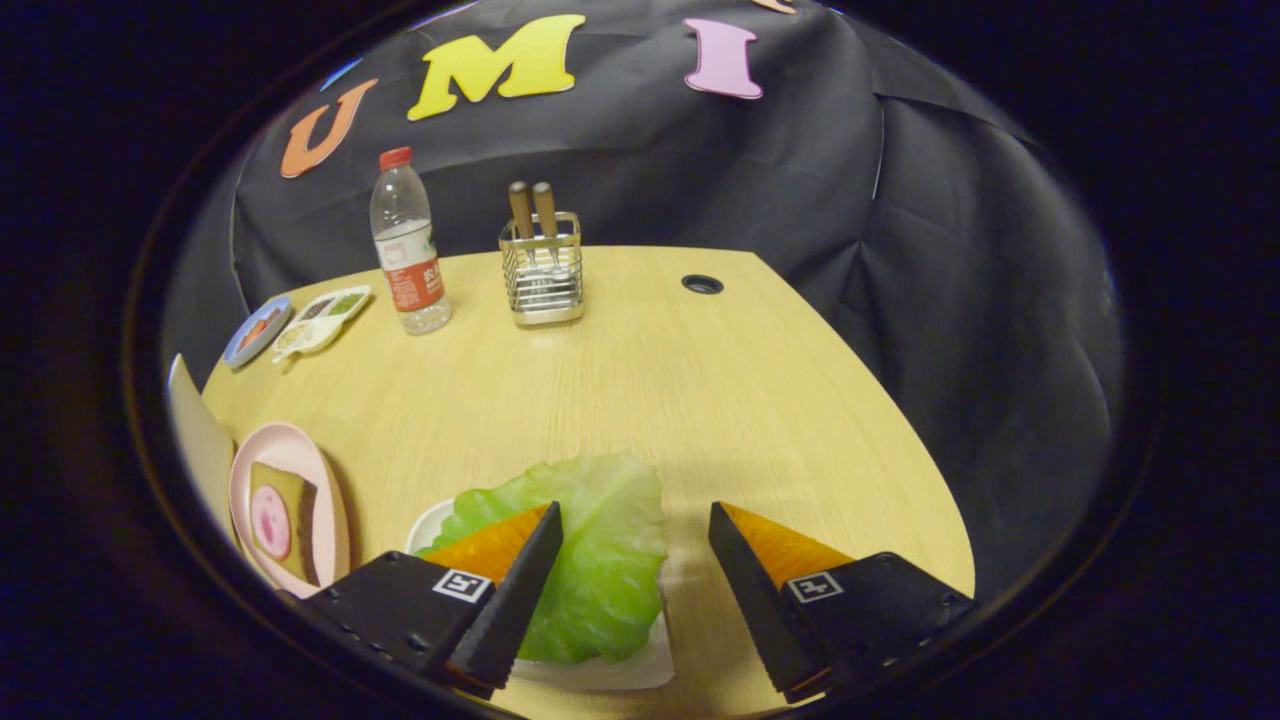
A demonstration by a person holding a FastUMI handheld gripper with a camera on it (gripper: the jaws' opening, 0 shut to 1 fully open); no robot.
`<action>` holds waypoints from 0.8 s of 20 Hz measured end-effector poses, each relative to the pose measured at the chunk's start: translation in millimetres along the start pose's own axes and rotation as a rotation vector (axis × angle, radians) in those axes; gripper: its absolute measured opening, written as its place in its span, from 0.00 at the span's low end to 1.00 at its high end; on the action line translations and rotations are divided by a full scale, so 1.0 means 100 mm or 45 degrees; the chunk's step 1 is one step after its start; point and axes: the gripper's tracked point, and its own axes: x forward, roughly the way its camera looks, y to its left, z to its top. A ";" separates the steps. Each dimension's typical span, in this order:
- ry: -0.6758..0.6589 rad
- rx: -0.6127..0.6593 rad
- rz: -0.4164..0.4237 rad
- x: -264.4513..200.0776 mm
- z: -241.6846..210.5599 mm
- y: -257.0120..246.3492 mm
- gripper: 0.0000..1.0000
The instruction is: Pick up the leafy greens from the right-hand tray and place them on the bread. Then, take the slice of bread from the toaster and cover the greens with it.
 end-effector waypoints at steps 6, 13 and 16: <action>0.008 -0.113 -0.062 0.06 -0.03 0.02 0.47; -0.039 -0.106 -0.059 -0.17 0.04 0.01 0.00; -0.103 -0.091 -0.037 -0.40 0.12 0.03 0.00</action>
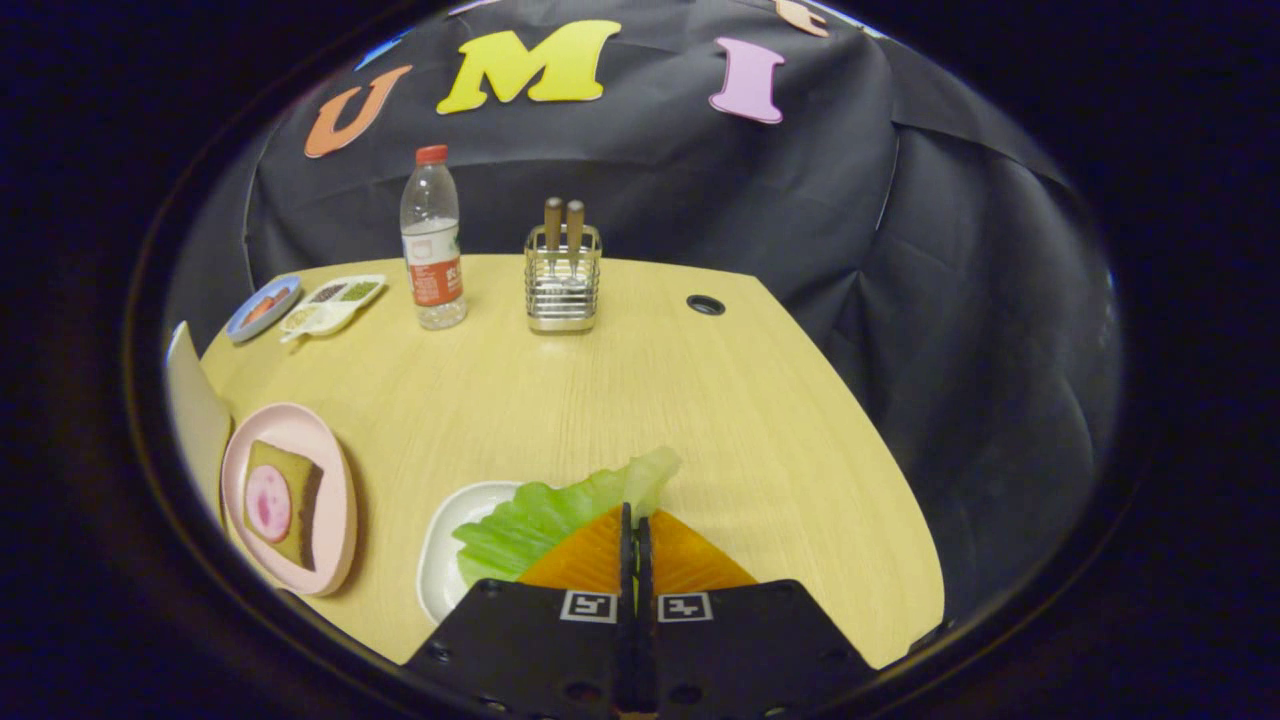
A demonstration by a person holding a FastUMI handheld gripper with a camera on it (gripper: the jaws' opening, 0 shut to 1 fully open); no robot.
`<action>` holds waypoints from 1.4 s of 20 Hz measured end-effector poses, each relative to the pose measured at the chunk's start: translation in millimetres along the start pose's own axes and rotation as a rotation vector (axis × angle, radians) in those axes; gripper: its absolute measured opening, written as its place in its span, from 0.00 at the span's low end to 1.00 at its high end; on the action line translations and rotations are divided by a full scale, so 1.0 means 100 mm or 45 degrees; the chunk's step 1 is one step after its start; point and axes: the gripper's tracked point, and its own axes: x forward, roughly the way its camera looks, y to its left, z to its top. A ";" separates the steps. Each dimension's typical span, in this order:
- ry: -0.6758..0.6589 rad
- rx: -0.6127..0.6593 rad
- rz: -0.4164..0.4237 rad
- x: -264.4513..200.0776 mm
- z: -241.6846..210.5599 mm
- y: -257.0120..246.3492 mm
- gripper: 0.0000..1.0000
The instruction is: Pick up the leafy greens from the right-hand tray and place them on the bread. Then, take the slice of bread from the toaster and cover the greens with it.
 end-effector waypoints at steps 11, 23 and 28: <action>-0.246 -0.021 0.037 -1.02 0.42 0.39 0.00; -0.350 -0.130 0.108 -1.62 0.43 1.61 0.00; -0.386 -0.156 0.195 -1.75 0.38 2.34 0.00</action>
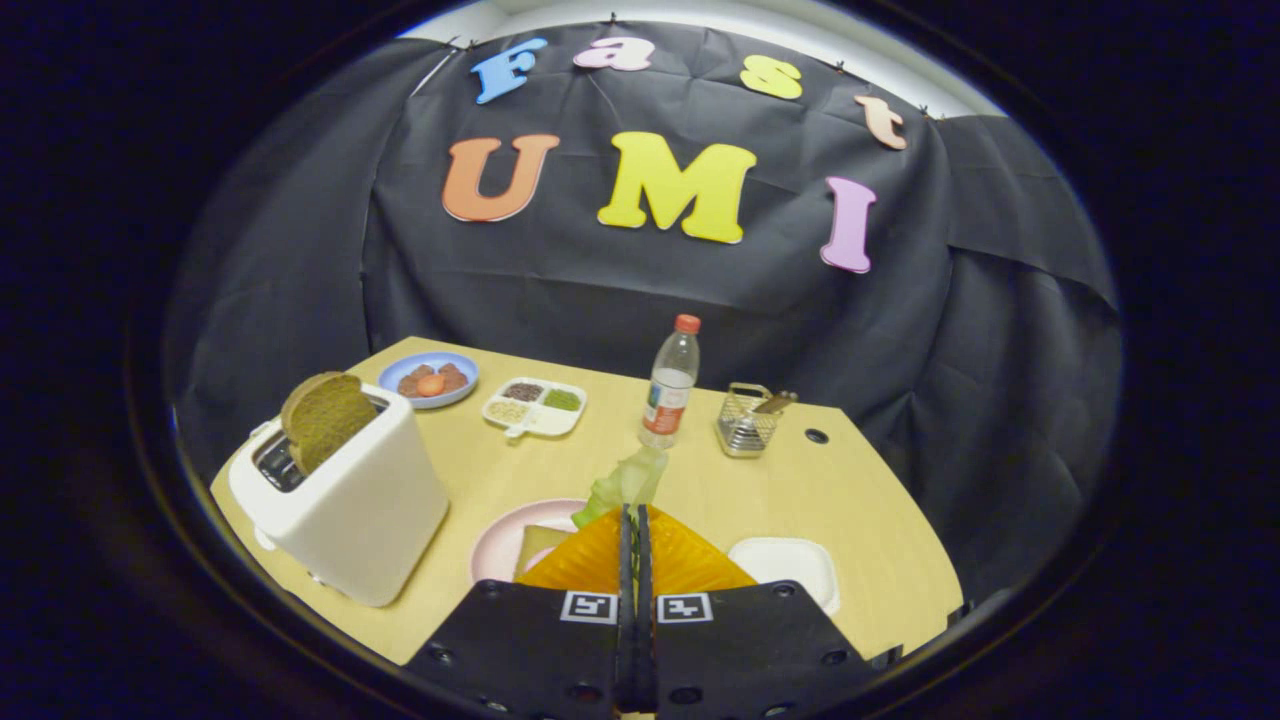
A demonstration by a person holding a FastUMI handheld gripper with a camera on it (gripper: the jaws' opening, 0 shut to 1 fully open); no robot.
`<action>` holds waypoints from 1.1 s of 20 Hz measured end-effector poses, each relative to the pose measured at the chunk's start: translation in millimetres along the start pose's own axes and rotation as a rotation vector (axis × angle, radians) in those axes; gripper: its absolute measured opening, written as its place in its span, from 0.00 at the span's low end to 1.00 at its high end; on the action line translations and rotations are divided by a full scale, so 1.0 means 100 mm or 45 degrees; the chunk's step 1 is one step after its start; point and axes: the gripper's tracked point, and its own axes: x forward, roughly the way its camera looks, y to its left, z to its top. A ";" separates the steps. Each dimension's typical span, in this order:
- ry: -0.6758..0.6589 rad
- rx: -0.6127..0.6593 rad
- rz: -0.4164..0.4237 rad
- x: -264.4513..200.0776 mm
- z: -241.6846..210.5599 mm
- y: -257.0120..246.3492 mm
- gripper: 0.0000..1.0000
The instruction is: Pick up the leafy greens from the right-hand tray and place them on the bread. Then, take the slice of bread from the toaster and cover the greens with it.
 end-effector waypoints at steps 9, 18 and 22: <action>0.068 0.036 0.197 0.18 -0.21 0.88 0.00; 0.281 0.185 0.135 0.96 -0.73 0.30 0.00; 0.287 0.188 0.114 1.09 -0.76 0.19 0.00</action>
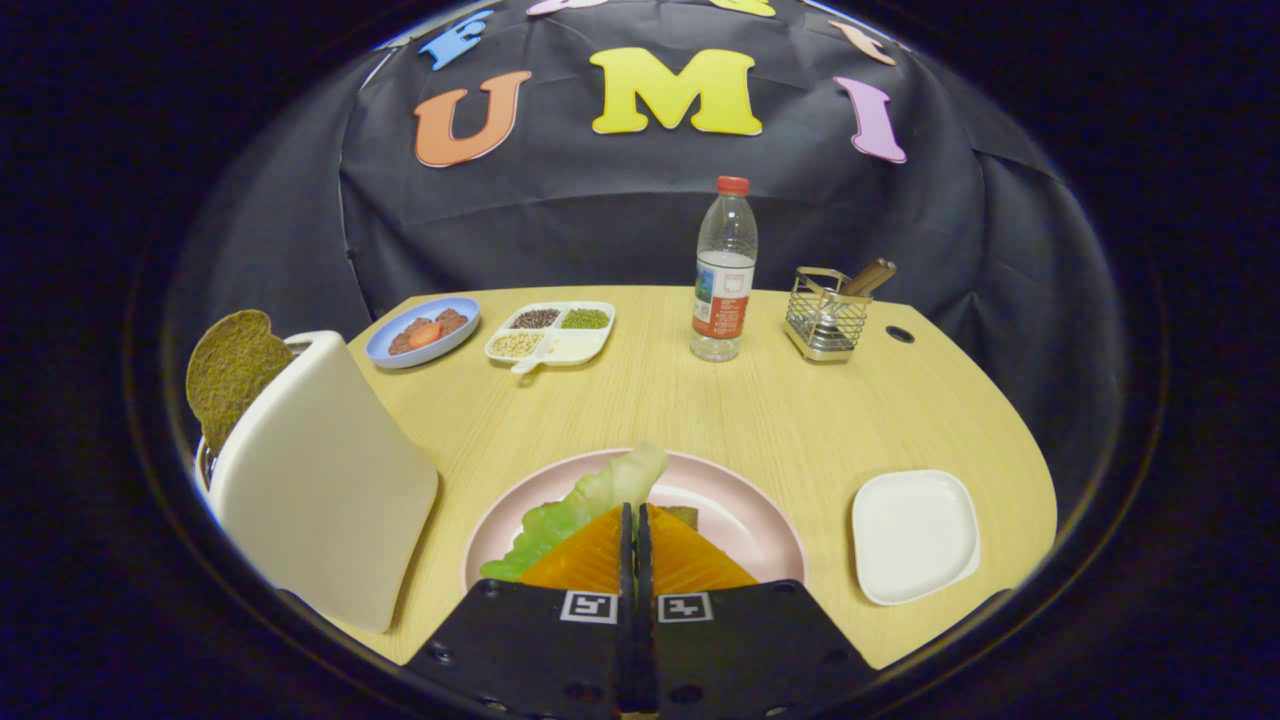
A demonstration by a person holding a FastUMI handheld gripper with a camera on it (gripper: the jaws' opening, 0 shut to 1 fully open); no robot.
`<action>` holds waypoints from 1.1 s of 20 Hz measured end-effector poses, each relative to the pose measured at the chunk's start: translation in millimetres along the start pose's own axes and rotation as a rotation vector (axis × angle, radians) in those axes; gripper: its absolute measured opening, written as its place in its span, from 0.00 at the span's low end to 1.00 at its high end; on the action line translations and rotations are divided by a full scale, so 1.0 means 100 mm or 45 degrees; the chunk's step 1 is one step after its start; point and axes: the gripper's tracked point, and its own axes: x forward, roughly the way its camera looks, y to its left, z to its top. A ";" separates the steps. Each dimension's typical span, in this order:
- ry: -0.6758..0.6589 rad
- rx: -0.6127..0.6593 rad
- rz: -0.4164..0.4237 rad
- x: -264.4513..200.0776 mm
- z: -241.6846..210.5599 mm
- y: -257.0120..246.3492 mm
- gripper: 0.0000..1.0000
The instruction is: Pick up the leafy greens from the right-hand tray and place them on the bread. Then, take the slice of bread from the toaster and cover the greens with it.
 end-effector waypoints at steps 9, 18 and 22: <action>0.025 0.090 -0.041 -0.13 -0.10 -0.19 0.53; -0.170 0.146 -0.106 -1.07 0.05 -0.13 0.96; -0.233 0.093 -0.124 -1.45 0.12 0.17 0.96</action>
